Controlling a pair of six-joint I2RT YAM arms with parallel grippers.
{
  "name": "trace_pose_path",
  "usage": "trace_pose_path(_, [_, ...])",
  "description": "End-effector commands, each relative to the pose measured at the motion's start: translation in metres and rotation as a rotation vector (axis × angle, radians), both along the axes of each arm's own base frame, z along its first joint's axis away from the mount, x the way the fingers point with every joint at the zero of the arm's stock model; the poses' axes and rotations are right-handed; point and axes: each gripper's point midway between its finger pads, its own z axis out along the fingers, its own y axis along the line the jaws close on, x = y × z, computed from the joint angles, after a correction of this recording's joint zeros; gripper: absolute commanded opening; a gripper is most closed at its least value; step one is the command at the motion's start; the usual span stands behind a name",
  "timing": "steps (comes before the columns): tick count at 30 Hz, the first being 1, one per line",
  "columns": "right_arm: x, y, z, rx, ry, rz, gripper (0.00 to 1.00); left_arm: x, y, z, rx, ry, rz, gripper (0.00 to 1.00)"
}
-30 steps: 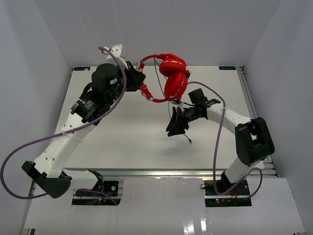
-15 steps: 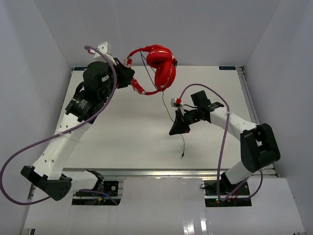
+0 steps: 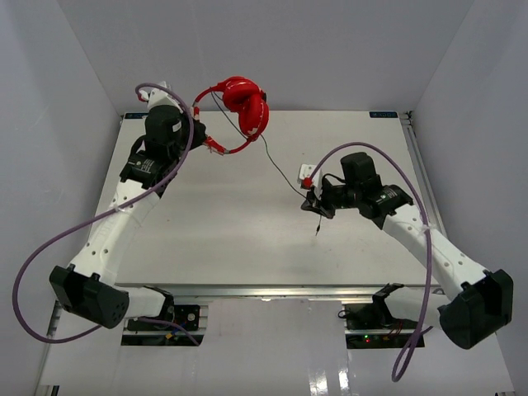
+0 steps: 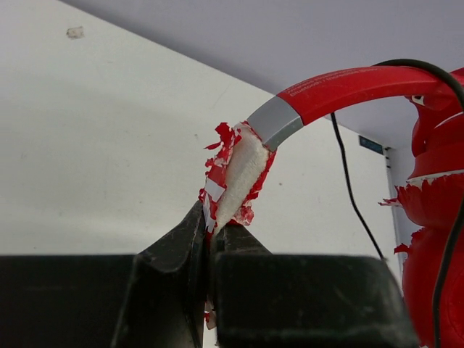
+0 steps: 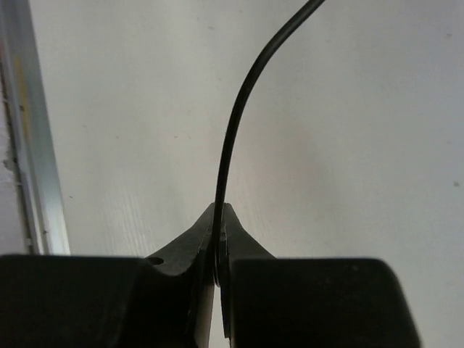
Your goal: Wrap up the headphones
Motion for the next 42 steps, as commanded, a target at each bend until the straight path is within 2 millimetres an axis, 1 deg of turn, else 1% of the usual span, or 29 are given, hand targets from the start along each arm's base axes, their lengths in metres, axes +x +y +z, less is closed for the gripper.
trace_pose_path(1, [0.006, -0.007, 0.016, -0.177, -0.288, -0.006, 0.08, 0.024, 0.003, -0.018, 0.038, -0.009, 0.047, 0.0])
trace_pose_path(2, [0.004, -0.004, 0.019, -0.194, -0.324, 0.011, 0.08, 0.031, 0.002, -0.033, 0.056, 0.023, 0.05, 0.0])
trace_pose_path(5, [0.004, 0.003, 0.024, -0.255, -0.391, 0.034, 0.08, 0.043, -0.004, -0.069, 0.082, 0.095, 0.039, 0.0])
trace_pose_path(7, [0.008, 0.003, 0.025, -0.305, -0.438, 0.026, 0.08, 0.049, -0.01, -0.084, 0.085, 0.127, 0.019, 0.0])
trace_pose_path(9, [0.018, 0.0, 0.031, -0.363, -0.506, -0.011, 0.08, 0.055, -0.019, -0.106, 0.1, 0.175, -0.018, 0.0])
trace_pose_path(10, [0.021, 0.0, 0.035, -0.372, -0.53, -0.02, 0.08, 0.056, -0.021, -0.114, 0.107, 0.194, -0.029, 0.0])
trace_pose_path(12, [0.023, 0.001, 0.037, -0.384, -0.536, -0.011, 0.08, 0.054, -0.023, -0.129, 0.111, 0.226, -0.04, 0.0])
trace_pose_path(15, [0.014, 0.004, 0.02, -0.418, -0.506, 0.041, 0.08, 0.051, -0.028, -0.145, 0.104, 0.259, -0.067, 0.0])
trace_pose_path(17, [0.009, 0.002, 0.004, -0.462, -0.5, 0.074, 0.08, 0.05, -0.033, -0.151, 0.094, 0.273, -0.097, 0.0])
trace_pose_path(18, [0.007, 0.001, -0.001, -0.481, -0.501, 0.086, 0.08, 0.049, -0.036, -0.15, 0.088, 0.273, -0.11, 0.0])
trace_pose_path(21, [0.01, -0.004, -0.008, -0.542, -0.542, 0.096, 0.08, 0.046, -0.05, -0.166, 0.1, 0.31, -0.203, 0.0])
trace_pose_path(24, [0.021, -0.004, 0.003, -0.555, -0.589, 0.058, 0.08, 0.037, -0.063, -0.183, 0.12, 0.348, -0.29, 0.0])
trace_pose_path(27, [0.036, 0.002, 0.021, -0.539, -0.641, -0.005, 0.08, 0.021, -0.081, -0.2, 0.136, 0.378, -0.386, 0.0])
trace_pose_path(33, [0.054, 0.006, 0.05, -0.496, -0.703, -0.099, 0.08, -0.016, -0.112, -0.226, 0.201, 0.404, -0.542, 0.0])
trace_pose_path(37, [0.058, 0.002, 0.051, -0.487, -0.7, -0.121, 0.08, -0.039, -0.129, -0.238, 0.217, 0.409, -0.621, 0.0])
trace_pose_path(42, [0.064, -0.008, 0.045, -0.471, -0.693, -0.15, 0.08, -0.064, -0.152, -0.227, 0.206, 0.349, -0.728, 0.0])
